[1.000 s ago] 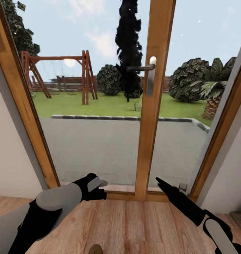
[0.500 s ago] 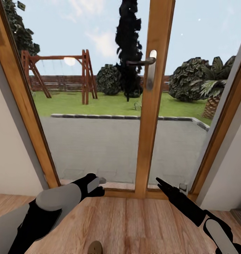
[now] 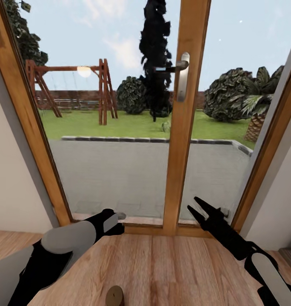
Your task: Place each of the two pumpkins and all three candles from the living room inside a cabinet in the living room (use any cabinet), then make sure every cabinet is closed, and position the cauldron so it is next to a table in the living room.
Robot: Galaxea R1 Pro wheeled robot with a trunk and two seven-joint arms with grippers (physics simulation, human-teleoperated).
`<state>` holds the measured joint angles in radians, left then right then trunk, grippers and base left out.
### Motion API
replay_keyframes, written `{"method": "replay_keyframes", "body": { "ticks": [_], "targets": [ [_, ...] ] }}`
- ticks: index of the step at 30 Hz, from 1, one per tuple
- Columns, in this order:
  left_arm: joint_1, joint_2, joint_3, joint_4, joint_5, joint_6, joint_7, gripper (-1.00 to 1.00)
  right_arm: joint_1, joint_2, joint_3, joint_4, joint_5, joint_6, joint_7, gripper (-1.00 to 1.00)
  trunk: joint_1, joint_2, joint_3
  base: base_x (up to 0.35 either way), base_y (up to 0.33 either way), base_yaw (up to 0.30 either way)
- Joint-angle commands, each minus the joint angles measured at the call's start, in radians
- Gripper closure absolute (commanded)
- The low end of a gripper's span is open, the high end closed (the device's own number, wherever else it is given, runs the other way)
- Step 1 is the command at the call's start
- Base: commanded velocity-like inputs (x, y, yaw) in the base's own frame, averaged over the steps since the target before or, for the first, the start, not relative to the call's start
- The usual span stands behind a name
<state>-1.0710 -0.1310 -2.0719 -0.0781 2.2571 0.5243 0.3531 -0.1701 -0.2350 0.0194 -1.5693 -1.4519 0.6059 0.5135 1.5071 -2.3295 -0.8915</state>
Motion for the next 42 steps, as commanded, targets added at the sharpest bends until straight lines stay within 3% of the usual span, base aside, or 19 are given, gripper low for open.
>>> {"method": "replay_keyframes", "body": {
  "ticks": [1,2,4,7,11,22,24,27,42],
  "targets": [
    [-0.001,0.001,-0.005,-0.002,0.009,0.0,0.007,-1.0,-0.004,0.001,0.008,0.0,-0.021,0.004,-0.026,-1.0,0.004,-0.008,-0.004,0.0,0.0,0.0],
    [0.0,0.005,-0.005,-0.002,0.009,-0.002,0.007,-1.0,-0.007,0.009,0.057,0.0,-0.033,0.003,-0.087,-1.0,0.008,-0.015,-0.007,0.0,0.0,0.0],
    [0.001,0.007,-0.005,-0.002,0.009,-0.002,0.006,-1.0,-0.008,0.02,0.118,0.0,-0.038,0.0,-0.136,-1.0,0.015,-0.029,-0.014,0.0,0.0,0.0],
    [0.01,0.015,-0.005,-0.002,0.009,-0.003,0.003,-1.0,-0.009,0.045,0.17,0.0,-0.039,-0.002,-0.16,-1.0,0.027,-0.05,-0.023,0.0,0.0,0.0],
    [0.024,0.017,-0.006,-0.003,0.009,-0.004,0.002,-1.0,-0.009,0.052,0.173,0.0,-0.04,0.0,-0.127,-1.0,0.042,-0.078,-0.036,0.0,0.0,0.0],
    [0.034,0.019,-0.007,-0.026,0.009,-0.005,0.0,-1.0,-0.009,0.04,0.173,0.02,-0.038,0.006,0.052,-1.0,0.084,-0.155,-0.07,0.0,0.0,0.0],
    [0.034,0.019,-0.007,-0.03,0.007,-0.006,0.0,-1.0,-0.009,0.023,0.174,0.029,-0.037,0.005,0.097,-1.0,0.092,-0.169,-0.076,0.0,0.0,0.0],
    [0.034,0.019,-0.007,-0.031,0.007,-0.005,0.0,-1.0,-0.009,0.009,0.173,0.032,-0.038,0.004,0.108,-1.0,0.094,-0.171,-0.088,0.0,0.0,0.0],
    [0.036,0.02,-0.007,-0.073,0.009,0.0,-0.001,-1.0,-0.008,0.005,0.174,0.033,-0.018,-0.006,0.105,-1.0,0.101,-0.175,-0.146,0.0,0.0,0.0]
  ]
}}
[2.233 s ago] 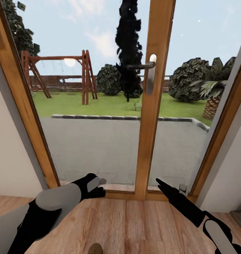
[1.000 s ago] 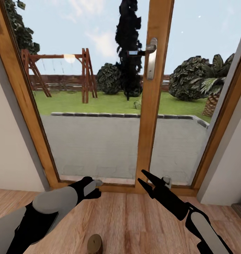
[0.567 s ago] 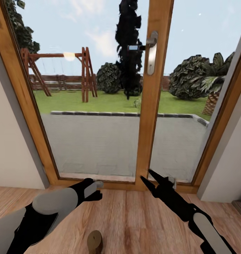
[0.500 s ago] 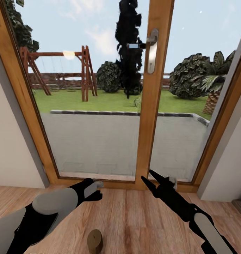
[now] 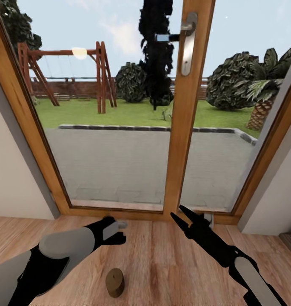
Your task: Place each of the two pumpkins and all three candles from the living room inside a cabinet in the living room (use any cabinet), then make sure every cabinet is closed, and position the cauldron so it is next to a table in the living room.
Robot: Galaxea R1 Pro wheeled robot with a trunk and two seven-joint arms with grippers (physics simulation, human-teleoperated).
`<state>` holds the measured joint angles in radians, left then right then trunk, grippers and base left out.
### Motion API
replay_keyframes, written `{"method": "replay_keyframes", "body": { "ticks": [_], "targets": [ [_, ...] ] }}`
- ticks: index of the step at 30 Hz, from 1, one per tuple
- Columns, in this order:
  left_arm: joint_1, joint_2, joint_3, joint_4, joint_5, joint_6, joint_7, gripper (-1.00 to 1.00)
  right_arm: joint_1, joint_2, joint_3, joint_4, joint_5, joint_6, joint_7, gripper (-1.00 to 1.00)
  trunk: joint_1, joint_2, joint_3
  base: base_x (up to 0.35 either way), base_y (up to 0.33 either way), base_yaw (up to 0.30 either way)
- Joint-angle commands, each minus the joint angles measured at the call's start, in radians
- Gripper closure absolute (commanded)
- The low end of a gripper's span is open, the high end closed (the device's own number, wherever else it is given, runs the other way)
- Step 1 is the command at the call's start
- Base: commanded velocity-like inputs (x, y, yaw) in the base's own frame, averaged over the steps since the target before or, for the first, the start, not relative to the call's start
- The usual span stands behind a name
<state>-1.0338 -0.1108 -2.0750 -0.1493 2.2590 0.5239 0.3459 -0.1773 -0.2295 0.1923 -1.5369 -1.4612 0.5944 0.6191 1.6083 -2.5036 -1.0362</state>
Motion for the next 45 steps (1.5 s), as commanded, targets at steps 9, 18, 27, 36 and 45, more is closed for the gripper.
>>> {"method": "replay_keyframes", "body": {
  "ticks": [9,18,27,36,45],
  "targets": [
    [0.0,0.0,-0.004,-0.02,0.007,0.007,0.006,-1.0,-0.001,-0.002,0.001,0.0,0.01,0.005,-0.001,-1.0,0.004,-0.003,-0.036,0.0,0.0,0.0],
    [0.0,0.0,-0.004,-0.017,0.006,-0.005,0.012,-1.0,-0.001,-0.002,0.0,0.0,0.013,0.005,-0.001,-1.0,0.008,-0.005,-0.071,0.0,0.0,0.0],
    [0.0,0.002,-0.004,-0.014,0.004,-0.007,0.013,-1.0,-0.001,-0.007,-0.001,-0.001,0.013,0.005,-0.001,-1.0,0.012,-0.007,-0.105,0.0,0.0,0.0],
    [0.0,0.002,-0.004,-0.013,0.005,-0.115,0.014,-1.0,-0.001,-0.011,-0.001,-0.013,0.012,0.006,0.003,-1.0,0.016,-0.009,-0.14,0.0,0.0,0.0],
    [0.0,0.001,-0.004,-0.012,0.002,-0.139,0.015,-1.0,-0.001,-0.042,-0.002,-0.036,0.012,0.012,0.043,-1.0,0.02,-0.011,-0.175,0.0,0.0,0.0]
  ]
}}
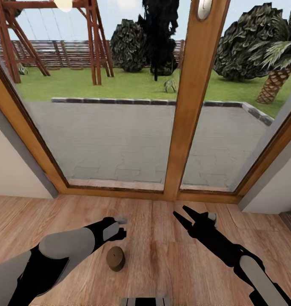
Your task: Place each of the two pumpkins and all three candles from the living room inside a cabinet in the living room (use any cabinet), then make sure every cabinet is closed, and position the cauldron so it is next to a table in the living room.
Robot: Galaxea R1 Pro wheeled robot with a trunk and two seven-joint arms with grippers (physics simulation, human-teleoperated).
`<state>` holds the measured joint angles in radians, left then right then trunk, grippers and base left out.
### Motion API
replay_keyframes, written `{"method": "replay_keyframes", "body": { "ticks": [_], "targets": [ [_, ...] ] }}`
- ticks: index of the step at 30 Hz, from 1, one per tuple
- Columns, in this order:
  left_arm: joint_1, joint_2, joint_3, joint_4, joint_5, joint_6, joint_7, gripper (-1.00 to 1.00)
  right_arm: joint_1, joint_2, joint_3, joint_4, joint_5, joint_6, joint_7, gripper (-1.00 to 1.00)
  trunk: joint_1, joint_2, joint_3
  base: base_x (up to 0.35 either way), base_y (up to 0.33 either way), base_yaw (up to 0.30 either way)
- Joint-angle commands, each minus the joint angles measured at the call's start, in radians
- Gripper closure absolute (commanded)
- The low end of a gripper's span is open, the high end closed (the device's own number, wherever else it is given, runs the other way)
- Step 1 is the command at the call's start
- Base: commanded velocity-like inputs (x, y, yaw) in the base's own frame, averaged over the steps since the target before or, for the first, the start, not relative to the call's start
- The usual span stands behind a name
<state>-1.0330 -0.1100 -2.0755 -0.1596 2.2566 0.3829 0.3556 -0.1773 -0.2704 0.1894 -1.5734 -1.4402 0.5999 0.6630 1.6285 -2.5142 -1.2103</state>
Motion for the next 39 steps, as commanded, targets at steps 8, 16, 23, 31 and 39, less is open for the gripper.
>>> {"method": "replay_keyframes", "body": {
  "ticks": [8,16,23,31,39],
  "targets": [
    [-0.001,0.0,-0.003,-0.001,0.004,0.001,0.005,-1.0,-0.001,-0.003,0.001,0.0,-0.009,0.005,0.001,-1.0,0.003,-0.002,-0.032,0.0,0.0,0.0],
    [-0.001,0.001,-0.003,-0.001,0.004,0.001,0.005,-1.0,-0.001,-0.003,0.002,0.0,-0.009,0.005,0.0,-1.0,0.007,-0.004,-0.063,0.0,0.0,0.0],
    [-0.001,0.017,-0.003,0.002,0.003,0.001,0.005,-1.0,-0.001,-0.003,0.003,0.0,-0.009,0.005,0.001,-1.0,0.01,-0.006,-0.09,0.0,0.0,0.0],
    [-0.001,0.028,-0.003,0.002,0.003,0.001,0.005,-1.0,-0.001,-0.003,-0.004,0.005,-0.008,0.002,0.033,-1.0,0.011,-0.006,-0.094,0.0,0.0,0.0],
    [-0.001,0.029,-0.003,0.003,0.003,0.001,0.005,-1.0,-0.001,-0.004,-0.005,0.012,-0.008,0.001,0.065,-1.0,0.011,-0.006,-0.094,0.0,0.0,0.0]
  ]
}}
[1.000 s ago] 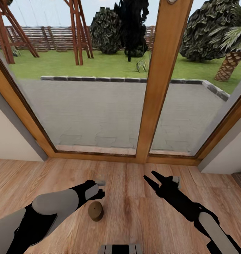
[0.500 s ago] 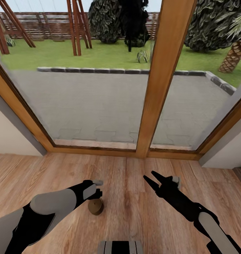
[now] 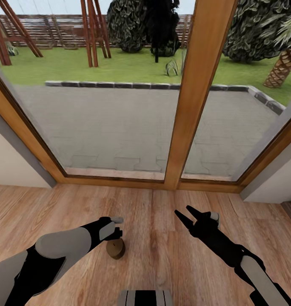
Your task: Place each of the two pumpkins and all three candles from the living room inside a cabinet in the living room (use any cabinet), then make sure every cabinet is closed, and position the cauldron so it is next to a table in the living room.
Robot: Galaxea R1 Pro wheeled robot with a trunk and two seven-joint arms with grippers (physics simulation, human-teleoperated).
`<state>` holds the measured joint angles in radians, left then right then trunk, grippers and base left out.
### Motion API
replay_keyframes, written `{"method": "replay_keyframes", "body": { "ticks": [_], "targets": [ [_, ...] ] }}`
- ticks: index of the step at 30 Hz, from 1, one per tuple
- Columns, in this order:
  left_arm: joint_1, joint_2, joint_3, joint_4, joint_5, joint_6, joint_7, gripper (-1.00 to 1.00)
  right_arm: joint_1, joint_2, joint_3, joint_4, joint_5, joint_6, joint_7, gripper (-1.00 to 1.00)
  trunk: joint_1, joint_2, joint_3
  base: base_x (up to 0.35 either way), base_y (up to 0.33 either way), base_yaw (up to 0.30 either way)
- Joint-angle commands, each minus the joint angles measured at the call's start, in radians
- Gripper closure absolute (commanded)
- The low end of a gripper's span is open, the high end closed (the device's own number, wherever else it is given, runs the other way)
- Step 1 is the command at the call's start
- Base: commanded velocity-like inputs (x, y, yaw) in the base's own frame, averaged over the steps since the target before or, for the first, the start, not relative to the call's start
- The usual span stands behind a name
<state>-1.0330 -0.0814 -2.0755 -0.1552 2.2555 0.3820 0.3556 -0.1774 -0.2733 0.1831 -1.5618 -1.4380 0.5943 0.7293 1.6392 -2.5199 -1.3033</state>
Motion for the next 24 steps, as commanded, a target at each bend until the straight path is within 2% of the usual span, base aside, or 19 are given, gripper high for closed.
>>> {"method": "replay_keyframes", "body": {
  "ticks": [1,8,24],
  "targets": [
    [-0.001,0.0,-0.003,-0.001,0.004,0.001,0.005,-1.0,-0.001,-0.001,0.001,0.001,-0.01,0.007,-0.001,-1.0,0.0,-0.001,-0.005,0.0,0.0,0.0],
    [-0.001,0.0,-0.003,-0.001,0.004,-0.01,0.005,-1.0,-0.001,-0.001,0.001,0.003,-0.01,0.007,-0.001,-1.0,0.003,-0.002,-0.032,0.0,0.0,0.0],
    [-0.001,-0.002,-0.005,-0.003,0.004,-0.028,0.0,-1.0,-0.001,-0.001,0.001,0.003,-0.01,0.007,-0.001,-1.0,0.003,-0.002,-0.032,0.0,0.0,0.0]
  ]
}}
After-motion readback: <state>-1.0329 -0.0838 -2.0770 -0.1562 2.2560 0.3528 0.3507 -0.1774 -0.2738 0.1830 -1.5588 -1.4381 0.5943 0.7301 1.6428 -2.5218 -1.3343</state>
